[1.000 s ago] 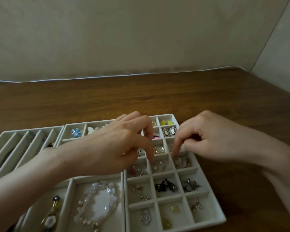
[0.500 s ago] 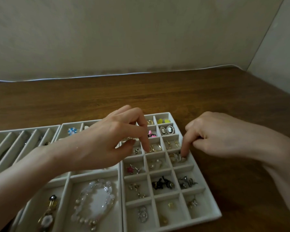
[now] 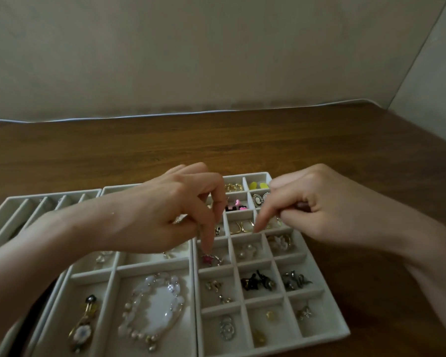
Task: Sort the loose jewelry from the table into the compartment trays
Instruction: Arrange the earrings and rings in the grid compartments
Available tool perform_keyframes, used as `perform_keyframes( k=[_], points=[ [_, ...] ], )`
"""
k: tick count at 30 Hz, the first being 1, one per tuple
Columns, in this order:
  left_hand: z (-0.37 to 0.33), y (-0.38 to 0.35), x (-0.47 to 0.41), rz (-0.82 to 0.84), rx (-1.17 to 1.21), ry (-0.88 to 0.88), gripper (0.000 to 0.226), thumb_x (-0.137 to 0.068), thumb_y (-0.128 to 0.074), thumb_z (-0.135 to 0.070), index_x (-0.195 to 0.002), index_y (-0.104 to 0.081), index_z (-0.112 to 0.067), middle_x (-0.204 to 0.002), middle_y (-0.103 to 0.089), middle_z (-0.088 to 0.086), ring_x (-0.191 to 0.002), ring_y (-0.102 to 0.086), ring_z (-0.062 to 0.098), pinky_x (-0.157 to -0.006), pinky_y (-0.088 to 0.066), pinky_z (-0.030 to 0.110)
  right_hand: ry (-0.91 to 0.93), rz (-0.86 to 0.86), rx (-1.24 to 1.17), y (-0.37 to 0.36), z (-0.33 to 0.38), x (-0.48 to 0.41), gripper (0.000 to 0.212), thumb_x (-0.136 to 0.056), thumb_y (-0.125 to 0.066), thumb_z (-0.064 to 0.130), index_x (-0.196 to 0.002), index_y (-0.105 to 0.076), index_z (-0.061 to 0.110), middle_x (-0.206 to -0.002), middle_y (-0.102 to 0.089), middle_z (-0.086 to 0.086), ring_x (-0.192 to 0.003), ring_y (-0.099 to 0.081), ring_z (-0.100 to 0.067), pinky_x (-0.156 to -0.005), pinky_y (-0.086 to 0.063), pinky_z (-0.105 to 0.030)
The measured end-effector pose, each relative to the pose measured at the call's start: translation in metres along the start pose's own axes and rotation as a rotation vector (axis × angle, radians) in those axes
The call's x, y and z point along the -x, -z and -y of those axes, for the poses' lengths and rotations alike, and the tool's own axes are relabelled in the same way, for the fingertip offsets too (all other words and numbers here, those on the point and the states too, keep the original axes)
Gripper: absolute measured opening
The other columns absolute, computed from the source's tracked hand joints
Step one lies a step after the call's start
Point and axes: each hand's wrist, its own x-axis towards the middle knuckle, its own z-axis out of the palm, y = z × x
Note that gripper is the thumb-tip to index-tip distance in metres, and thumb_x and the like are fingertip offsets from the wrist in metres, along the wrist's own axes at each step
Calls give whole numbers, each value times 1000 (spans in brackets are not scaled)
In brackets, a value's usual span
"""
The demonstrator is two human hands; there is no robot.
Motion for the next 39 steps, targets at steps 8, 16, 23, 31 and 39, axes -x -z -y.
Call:
perform_keyframes(
  k=[8, 16, 23, 31, 39],
  points=[
    [8, 3, 8, -48, -20, 143, 23, -79, -46, -52, -83, -64, -38, -91, -50, -20, -95, -48, 6, -80, -39, 17, 60, -9, 170, -40, 20, -16, 10, -84, -65, 38, -91, -70, 34, -79, -48, 16, -71, -47, -2, -62, -32, -14],
    [10, -11, 30, -195, -14, 287, 25, -79, -41, -54, -85, -62, -41, -87, -50, -19, -91, -46, 4, -76, -38, 12, 16, -31, 249, -47, 28, -20, 12, -83, -64, 41, -88, -70, 32, -70, -41, 17, -67, -41, -2, -56, -22, -12],
    [-2, -25, 32, -188, 12, 189, 16, -82, -49, -34, -88, -64, -36, -93, -47, -18, -90, -44, 5, -78, -33, 10, -42, -49, 263, -50, 34, -25, 12, -80, -67, 39, -81, -57, 33, -67, -39, 17, -61, -38, 1, -55, -24, -13],
    [1, -34, 30, -220, -35, 177, 33, -77, -40, -19, -87, -69, -31, -94, -45, -14, -88, -37, -2, -81, -28, 11, -47, -26, 249, -48, 32, -23, 9, -81, -64, 37, -86, -71, 33, -71, -52, 15, -68, -49, -5, -57, -26, -14],
    [1, -34, 31, -199, -49, 184, 32, -77, -41, -23, -88, -70, -33, -95, -43, -17, -88, -36, -1, -81, -28, 13, -65, 20, 196, -35, 28, -18, 27, -72, -46, 30, -78, -72, 37, -66, -52, 18, -74, -53, -4, -58, -30, -13]
  ],
)
